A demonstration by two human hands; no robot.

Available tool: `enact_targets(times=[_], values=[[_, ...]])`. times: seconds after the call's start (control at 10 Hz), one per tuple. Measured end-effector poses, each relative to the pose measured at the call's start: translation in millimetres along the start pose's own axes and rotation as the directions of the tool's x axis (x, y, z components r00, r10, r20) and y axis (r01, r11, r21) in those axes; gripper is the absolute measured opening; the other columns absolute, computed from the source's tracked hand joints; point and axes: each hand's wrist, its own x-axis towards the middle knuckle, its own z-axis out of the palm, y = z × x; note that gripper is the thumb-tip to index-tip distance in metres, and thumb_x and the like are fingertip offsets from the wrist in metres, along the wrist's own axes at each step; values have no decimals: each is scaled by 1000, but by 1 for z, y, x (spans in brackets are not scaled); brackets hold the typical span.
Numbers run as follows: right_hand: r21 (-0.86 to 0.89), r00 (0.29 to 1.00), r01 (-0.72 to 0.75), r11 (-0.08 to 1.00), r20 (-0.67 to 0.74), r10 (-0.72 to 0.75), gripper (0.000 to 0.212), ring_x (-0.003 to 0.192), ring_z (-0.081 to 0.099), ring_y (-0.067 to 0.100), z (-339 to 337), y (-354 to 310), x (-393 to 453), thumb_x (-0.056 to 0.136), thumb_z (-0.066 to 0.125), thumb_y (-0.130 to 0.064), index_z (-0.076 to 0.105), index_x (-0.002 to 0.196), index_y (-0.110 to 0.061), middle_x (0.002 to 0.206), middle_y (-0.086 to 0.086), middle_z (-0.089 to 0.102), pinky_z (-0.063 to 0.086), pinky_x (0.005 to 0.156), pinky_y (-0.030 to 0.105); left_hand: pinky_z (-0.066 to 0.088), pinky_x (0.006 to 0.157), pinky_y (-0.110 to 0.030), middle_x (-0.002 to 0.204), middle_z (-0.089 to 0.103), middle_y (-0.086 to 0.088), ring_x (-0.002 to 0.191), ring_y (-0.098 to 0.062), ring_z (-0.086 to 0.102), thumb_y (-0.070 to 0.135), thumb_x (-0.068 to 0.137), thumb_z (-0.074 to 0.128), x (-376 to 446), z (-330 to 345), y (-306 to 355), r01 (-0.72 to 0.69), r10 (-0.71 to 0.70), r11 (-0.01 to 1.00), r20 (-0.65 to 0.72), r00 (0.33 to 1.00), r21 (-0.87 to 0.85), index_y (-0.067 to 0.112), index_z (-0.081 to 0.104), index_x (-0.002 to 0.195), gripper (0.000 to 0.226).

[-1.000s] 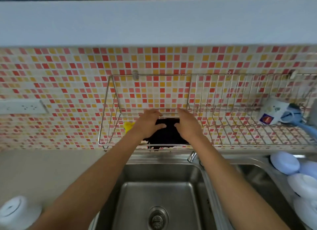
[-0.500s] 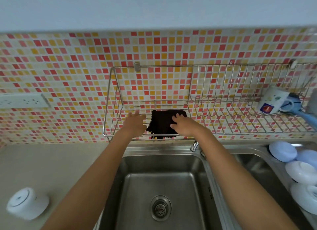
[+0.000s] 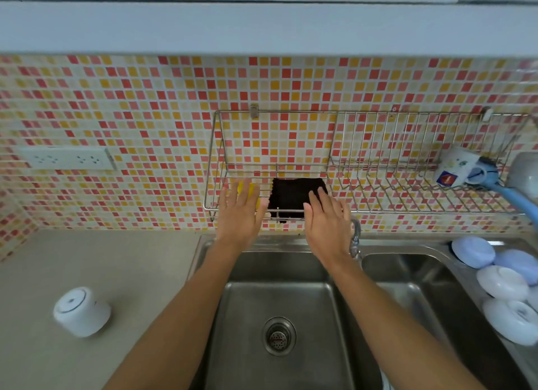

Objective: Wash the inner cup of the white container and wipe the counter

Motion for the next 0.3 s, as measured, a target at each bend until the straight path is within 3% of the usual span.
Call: enact_targets(times=[0.1, 0.2, 0.3], values=[[-29, 995, -42, 999, 93, 45, 57, 139, 35, 23, -3, -4, -7, 101, 16, -41, 42, 141, -10, 148, 10, 40, 14, 118, 45, -16, 115, -41, 159, -14, -1, 146, -22, -16, 62, 83, -16, -20, 2, -4, -9, 8, 999, 44, 999, 33, 19, -12, 149, 79], [17, 983, -40, 999, 181, 36, 59, 147, 9, 22, -11, -10, -20, 102, 9, -39, 19, 149, -6, 158, 10, 16, 3, 120, 42, -16, 115, -40, 157, -21, -5, 142, -23, -24, 59, 91, -4, -39, -2, -13, -17, 12, 998, 90, 996, 62, 15, -19, 147, 72], [98, 964, -36, 995, 267, 8, 57, 147, 0, 20, -19, -20, -43, 102, 12, -36, 6, 151, -7, 160, 8, 3, 4, 121, 37, -7, 120, -43, 154, -26, -5, 143, -23, -23, 50, 101, 17, -65, -8, -15, -41, 46, 998, 133, 990, -43, 12, -17, 149, 70]])
